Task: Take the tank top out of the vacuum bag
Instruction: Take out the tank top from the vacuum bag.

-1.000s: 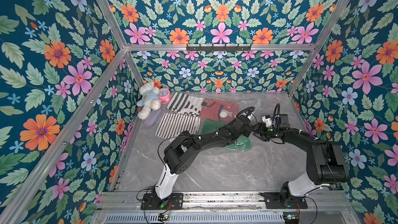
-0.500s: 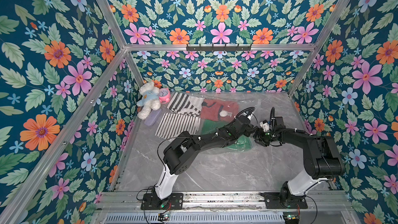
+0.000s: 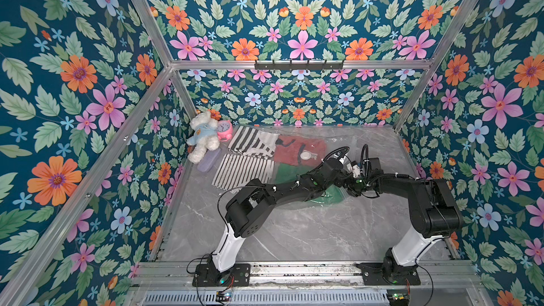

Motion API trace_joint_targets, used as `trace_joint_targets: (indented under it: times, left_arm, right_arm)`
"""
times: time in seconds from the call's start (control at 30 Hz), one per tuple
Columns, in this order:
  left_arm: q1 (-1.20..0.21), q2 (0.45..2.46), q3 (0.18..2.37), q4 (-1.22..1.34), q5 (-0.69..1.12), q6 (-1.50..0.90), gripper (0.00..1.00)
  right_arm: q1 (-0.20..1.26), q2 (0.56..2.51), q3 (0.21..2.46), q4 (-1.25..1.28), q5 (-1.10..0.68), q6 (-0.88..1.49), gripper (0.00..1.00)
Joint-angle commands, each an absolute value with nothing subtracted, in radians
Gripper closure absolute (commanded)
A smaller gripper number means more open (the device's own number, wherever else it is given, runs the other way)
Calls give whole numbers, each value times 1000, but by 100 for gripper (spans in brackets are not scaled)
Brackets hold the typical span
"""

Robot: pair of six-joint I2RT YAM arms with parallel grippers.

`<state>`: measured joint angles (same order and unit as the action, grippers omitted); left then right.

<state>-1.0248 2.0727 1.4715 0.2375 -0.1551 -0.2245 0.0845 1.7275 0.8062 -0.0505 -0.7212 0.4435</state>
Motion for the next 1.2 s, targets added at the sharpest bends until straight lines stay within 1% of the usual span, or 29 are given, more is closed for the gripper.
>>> trace_joint_targets:
  times: [0.0, 0.1, 0.23, 0.33, 0.43, 0.5, 0.53, 0.6, 0.77, 0.8, 0.87, 0.9, 1.1, 1.13, 1.17]
  left_arm:
    - [-1026, 2074, 1470, 287, -143, -219, 100]
    - [-1026, 2082, 1476, 282, -146, -227, 100]
    - [-1026, 2083, 1469, 287, -143, -228, 100]
    - [-1026, 2088, 1472, 286, -145, -227, 100]
    - [-1026, 2086, 1472, 282, -144, -228, 100]
    - [-1026, 2085, 1464, 290, -147, -227, 100]
    - [-1026, 2085, 1462, 293, -149, -226, 100]
    - [-1026, 2091, 1467, 286, -151, -225, 100]
    - [-1026, 2091, 1459, 288, -146, -228, 100]
    - [-1025, 2092, 1458, 290, -149, -229, 100]
    - [-1026, 2095, 1462, 286, -149, -229, 100]
    - [-1026, 2094, 1465, 285, -148, -228, 100]
    - [-1026, 2095, 1457, 297, -150, -228, 100]
    - [-1026, 2097, 1461, 291, -150, -230, 100]
    - [-1025, 2098, 1463, 287, -150, -231, 100]
  right_arm:
    - [111, 1745, 793, -164, -633, 423, 32]
    - [118, 1751, 786, -168, -631, 422, 39]
    - [118, 1733, 772, -149, -623, 440, 57]
    - [118, 1721, 786, -159, -628, 446, 63]
    - [118, 1696, 790, -162, -633, 454, 76]
    - [118, 1686, 791, -155, -646, 457, 78]
    - [118, 1683, 794, -161, -644, 457, 78]
    - [118, 1675, 807, -180, -645, 456, 71]
    - [118, 1665, 803, -164, -680, 463, 74]
    - [118, 1664, 801, -152, -689, 466, 72]
    - [118, 1670, 799, -145, -680, 467, 58]
    - [118, 1679, 801, -148, -675, 464, 56]
    - [131, 1736, 795, -79, -720, 489, 53]
    - [140, 1742, 799, -74, -722, 492, 54]
    - [147, 1746, 801, -68, -723, 499, 57]
